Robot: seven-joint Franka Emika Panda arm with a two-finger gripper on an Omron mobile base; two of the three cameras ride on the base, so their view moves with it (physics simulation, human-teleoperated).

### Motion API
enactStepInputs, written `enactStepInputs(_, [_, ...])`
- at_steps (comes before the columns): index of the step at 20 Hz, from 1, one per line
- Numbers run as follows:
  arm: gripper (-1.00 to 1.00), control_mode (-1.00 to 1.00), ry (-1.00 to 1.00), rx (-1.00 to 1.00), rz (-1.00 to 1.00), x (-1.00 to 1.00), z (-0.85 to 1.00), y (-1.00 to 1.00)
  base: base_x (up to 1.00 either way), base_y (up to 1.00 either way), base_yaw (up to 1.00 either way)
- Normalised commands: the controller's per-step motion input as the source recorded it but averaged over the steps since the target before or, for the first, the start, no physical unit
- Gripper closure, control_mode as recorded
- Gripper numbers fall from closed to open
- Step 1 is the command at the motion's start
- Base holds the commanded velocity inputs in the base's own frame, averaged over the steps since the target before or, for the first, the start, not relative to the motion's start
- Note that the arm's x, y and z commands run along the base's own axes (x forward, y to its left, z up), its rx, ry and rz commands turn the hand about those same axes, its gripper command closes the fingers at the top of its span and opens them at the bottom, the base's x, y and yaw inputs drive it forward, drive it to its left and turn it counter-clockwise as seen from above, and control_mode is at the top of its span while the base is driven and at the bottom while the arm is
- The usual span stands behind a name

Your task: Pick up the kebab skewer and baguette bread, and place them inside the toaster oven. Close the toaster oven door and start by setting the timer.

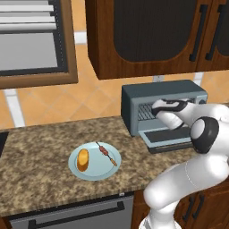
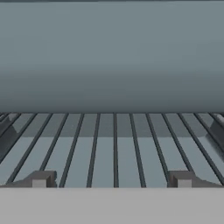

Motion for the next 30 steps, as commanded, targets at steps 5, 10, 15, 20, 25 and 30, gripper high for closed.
enactStepInputs(5, [-1.00, -1.00, 0.08, 0.00, 0.00, 0.00, -0.20, 0.00, 0.00, 0.00, 0.00])
enactStepInputs(10, [-1.00, -1.00, 0.19, 0.01, 0.00, -0.14, -0.49, -0.01, 0.00, 0.00, 0.00])
enactStepInputs(15, [-1.00, -1.00, 0.20, 0.03, 0.00, -0.69, -0.97, -0.08, 0.00, 0.00, 0.00])
enactStepInputs(20, [-1.00, -1.00, 0.21, 0.00, 0.00, -0.91, -1.00, -0.02, 0.00, 0.00, 0.00])
enactStepInputs(25, [-1.00, -1.00, 0.20, 0.00, 0.00, -0.88, -1.00, 0.00, 0.00, 0.00, 0.00])
enactStepInputs(30, [-1.00, -1.00, 0.19, 0.00, 0.00, -0.85, -1.00, -0.01, 0.00, 0.00, 0.00])
